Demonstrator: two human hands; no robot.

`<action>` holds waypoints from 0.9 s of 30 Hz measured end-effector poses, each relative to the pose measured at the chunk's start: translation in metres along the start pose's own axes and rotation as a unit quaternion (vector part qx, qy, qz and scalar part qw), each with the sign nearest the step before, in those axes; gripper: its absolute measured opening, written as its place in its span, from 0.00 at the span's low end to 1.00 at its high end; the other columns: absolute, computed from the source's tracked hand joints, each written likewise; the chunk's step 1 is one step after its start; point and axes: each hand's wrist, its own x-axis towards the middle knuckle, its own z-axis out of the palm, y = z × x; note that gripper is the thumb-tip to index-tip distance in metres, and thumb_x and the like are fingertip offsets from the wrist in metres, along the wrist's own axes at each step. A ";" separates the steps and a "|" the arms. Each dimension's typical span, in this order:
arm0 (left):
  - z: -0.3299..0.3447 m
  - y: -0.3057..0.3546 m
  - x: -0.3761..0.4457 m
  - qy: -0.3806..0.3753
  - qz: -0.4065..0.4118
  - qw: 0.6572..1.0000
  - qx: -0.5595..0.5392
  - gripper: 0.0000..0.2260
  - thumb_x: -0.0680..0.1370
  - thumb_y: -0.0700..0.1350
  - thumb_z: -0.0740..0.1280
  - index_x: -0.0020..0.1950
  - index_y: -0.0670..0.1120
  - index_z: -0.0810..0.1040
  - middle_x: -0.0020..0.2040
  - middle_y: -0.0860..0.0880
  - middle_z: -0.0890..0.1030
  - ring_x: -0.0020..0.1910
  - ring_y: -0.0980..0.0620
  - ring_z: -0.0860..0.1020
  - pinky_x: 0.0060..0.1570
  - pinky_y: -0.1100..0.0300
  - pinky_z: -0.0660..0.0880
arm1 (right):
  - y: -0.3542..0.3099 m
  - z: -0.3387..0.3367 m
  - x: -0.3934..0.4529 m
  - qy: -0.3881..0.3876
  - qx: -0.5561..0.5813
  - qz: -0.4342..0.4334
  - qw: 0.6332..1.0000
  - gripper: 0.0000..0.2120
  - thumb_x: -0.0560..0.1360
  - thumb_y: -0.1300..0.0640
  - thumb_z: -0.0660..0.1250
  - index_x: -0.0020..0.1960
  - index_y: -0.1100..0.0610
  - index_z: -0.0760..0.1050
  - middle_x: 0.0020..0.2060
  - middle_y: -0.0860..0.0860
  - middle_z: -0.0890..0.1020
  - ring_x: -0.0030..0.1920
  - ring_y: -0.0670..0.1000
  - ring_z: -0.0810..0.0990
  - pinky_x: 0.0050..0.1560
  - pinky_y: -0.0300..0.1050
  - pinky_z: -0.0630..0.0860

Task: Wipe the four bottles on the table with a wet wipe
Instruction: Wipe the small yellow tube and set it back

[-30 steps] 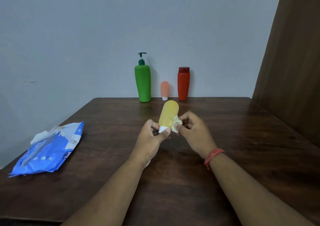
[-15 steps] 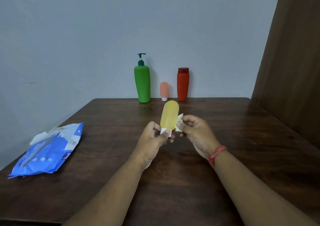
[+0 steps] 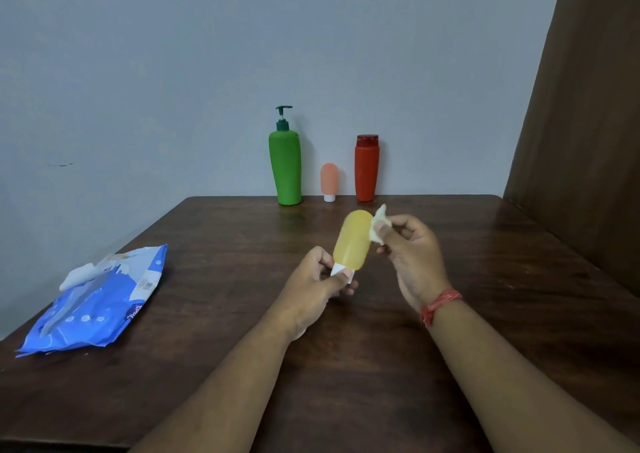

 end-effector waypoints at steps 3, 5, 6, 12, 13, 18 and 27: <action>0.002 0.001 -0.001 -0.004 0.006 0.998 0.062 0.09 0.81 0.40 0.69 0.48 0.42 0.68 0.47 0.43 0.85 0.44 0.48 0.84 0.57 0.45 0.79 | -0.003 -0.006 0.004 0.013 0.009 -0.006 1.000 0.02 0.77 0.61 0.70 0.46 0.56 0.80 0.40 0.51 0.84 0.38 0.48 0.77 0.38 0.42 0.75; 0.000 0.000 -0.002 0.012 0.010 0.998 0.065 0.10 0.80 0.40 0.69 0.49 0.42 0.67 0.48 0.42 0.85 0.44 0.49 0.84 0.57 0.44 0.79 | 0.000 -0.005 0.002 -0.017 -0.012 0.019 1.000 0.03 0.77 0.63 0.69 0.45 0.57 0.78 0.39 0.52 0.83 0.37 0.49 0.77 0.37 0.42 0.74; -0.001 0.000 -0.002 0.023 0.013 0.997 0.067 0.10 0.80 0.40 0.69 0.49 0.42 0.67 0.48 0.42 0.85 0.44 0.49 0.85 0.57 0.44 0.79 | 0.001 -0.004 0.002 -0.026 -0.024 0.034 0.999 0.03 0.77 0.64 0.69 0.45 0.58 0.78 0.38 0.52 0.83 0.36 0.48 0.76 0.37 0.43 0.74; -0.004 0.000 0.001 0.069 0.016 0.996 0.051 0.09 0.81 0.43 0.69 0.50 0.43 0.70 0.45 0.48 0.86 0.45 0.52 0.85 0.55 0.51 0.79 | 0.010 0.004 -0.008 -0.112 -0.072 0.099 0.986 0.05 0.76 0.65 0.70 0.46 0.66 0.75 0.34 0.55 0.79 0.33 0.50 0.75 0.34 0.43 0.74; -0.003 0.000 0.001 0.064 0.014 0.997 0.038 0.09 0.81 0.43 0.69 0.51 0.42 0.70 0.45 0.48 0.86 0.45 0.51 0.85 0.56 0.50 0.80 | 0.009 0.004 -0.007 -0.106 -0.069 0.093 0.988 0.05 0.75 0.65 0.71 0.46 0.66 0.76 0.34 0.55 0.80 0.33 0.50 0.76 0.34 0.43 0.74; 0.001 -0.001 0.002 0.027 0.014 0.997 -0.068 0.07 0.81 0.39 0.67 0.50 0.41 0.69 0.44 0.46 0.84 0.45 0.49 0.84 0.57 0.47 0.81 | 0.006 0.004 -0.005 -0.047 -0.048 0.047 0.997 0.03 0.76 0.64 0.70 0.47 0.62 0.77 0.38 0.54 0.83 0.35 0.49 0.77 0.35 0.42 0.76; 0.000 0.000 0.003 0.025 0.000 0.994 -0.111 0.07 0.81 0.38 0.67 0.50 0.41 0.69 0.47 0.40 0.83 0.46 0.46 0.83 0.56 0.49 0.81 | 0.010 0.008 -0.007 -0.059 -0.089 0.025 0.994 0.07 0.75 0.64 0.72 0.48 0.66 0.75 0.40 0.56 0.83 0.36 0.52 0.77 0.35 0.42 0.75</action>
